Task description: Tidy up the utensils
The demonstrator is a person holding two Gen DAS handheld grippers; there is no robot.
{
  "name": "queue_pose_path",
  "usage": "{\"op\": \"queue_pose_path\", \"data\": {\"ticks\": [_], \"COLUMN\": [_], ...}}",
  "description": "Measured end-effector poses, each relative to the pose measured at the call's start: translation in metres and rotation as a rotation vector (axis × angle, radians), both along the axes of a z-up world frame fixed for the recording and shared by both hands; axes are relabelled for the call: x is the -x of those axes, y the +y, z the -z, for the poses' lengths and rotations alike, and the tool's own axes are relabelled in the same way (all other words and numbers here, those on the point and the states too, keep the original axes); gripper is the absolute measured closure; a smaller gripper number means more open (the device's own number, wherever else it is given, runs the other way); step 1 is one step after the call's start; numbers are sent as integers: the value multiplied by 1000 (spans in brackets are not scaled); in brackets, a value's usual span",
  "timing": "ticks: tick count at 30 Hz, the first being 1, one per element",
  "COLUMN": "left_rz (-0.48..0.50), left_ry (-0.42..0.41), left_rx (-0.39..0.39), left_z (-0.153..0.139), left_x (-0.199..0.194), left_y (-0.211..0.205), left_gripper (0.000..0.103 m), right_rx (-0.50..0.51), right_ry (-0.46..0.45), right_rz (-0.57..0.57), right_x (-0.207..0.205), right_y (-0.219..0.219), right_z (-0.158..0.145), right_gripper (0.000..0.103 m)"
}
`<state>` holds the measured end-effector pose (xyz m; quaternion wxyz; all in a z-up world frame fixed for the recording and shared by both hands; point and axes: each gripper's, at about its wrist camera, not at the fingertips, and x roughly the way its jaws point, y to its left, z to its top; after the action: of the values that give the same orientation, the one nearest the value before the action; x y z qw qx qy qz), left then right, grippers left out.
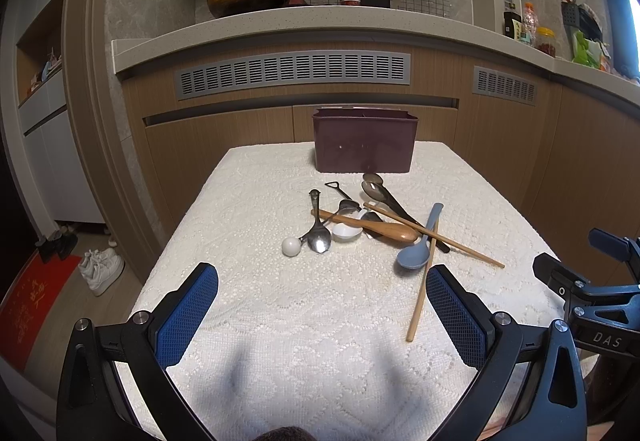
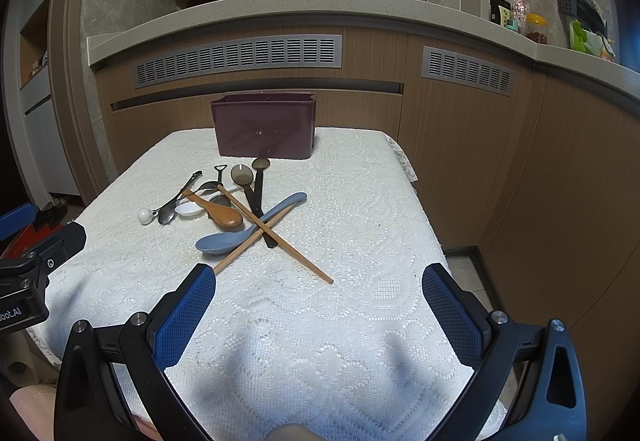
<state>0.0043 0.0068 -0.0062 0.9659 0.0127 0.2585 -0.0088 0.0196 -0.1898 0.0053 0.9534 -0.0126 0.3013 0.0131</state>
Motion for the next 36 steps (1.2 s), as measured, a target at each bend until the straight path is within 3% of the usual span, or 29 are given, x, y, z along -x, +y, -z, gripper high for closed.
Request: {"op": "queue_pose_path", "data": {"ticks": [30, 36], "left_rz": [0, -2], "left_ry": [10, 93], "left_rx": [1, -14], "left_z": [5, 12], "left_x": [3, -19], "left_y": [0, 3], "left_gripper": [0, 0], "right_rx": [-1, 14], "right_ry": [2, 35], "right_rz": [0, -25], "right_x": [-1, -15], "right_y": [0, 0], "right_z": [0, 3], "right_gripper": [0, 0]}}
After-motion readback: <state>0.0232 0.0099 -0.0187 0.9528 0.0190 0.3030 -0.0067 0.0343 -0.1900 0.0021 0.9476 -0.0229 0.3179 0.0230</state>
